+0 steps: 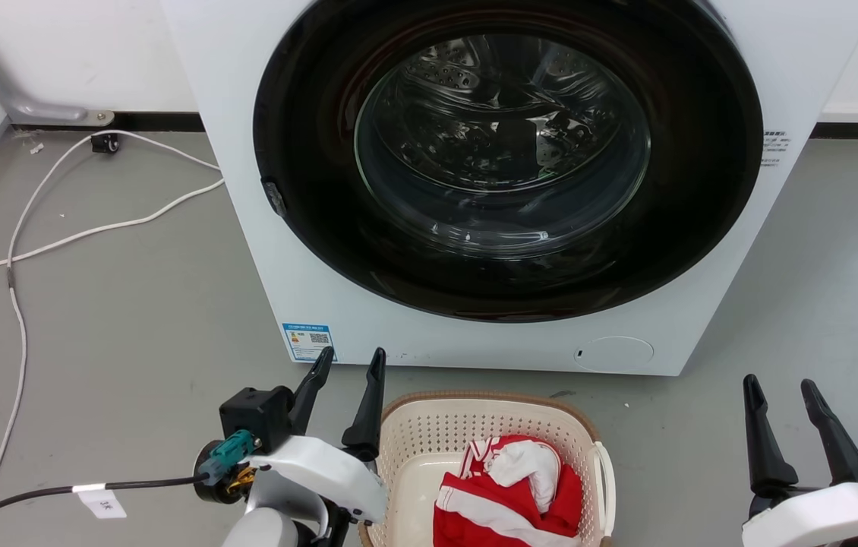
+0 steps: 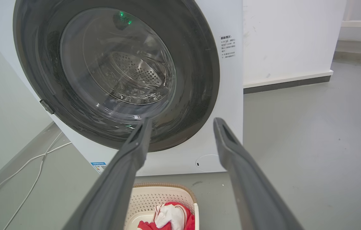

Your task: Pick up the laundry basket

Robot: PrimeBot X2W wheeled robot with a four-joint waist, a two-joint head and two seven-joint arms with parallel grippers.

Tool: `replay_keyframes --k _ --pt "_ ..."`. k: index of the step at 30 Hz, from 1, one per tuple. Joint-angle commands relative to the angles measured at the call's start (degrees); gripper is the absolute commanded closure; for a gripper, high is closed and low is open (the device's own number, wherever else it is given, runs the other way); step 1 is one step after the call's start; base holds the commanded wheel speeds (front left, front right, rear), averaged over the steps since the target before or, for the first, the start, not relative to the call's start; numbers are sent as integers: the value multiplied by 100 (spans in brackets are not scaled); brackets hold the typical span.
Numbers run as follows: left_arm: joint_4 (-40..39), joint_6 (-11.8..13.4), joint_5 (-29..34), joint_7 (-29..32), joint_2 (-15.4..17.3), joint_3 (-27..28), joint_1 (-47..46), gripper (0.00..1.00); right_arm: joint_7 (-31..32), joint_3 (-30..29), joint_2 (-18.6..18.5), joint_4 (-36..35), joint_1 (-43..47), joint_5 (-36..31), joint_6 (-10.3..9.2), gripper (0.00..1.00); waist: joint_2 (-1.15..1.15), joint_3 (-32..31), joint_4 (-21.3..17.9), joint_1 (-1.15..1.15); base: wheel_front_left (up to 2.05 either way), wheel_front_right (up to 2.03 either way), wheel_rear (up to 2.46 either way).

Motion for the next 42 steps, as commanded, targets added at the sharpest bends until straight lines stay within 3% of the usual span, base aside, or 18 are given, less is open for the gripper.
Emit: replay_keyframes --k 1,42 --pt "-13 8 149 -55 18 -42 -116 0 -38 -19 4 -96 36 -79 12 0 0 -1 1 0 0 0 0" --pt "355 290 1546 -506 16 -353 -198 0 -364 -73 10 -117 278 -1048 7 0 0 14 123 0 0 0 0"
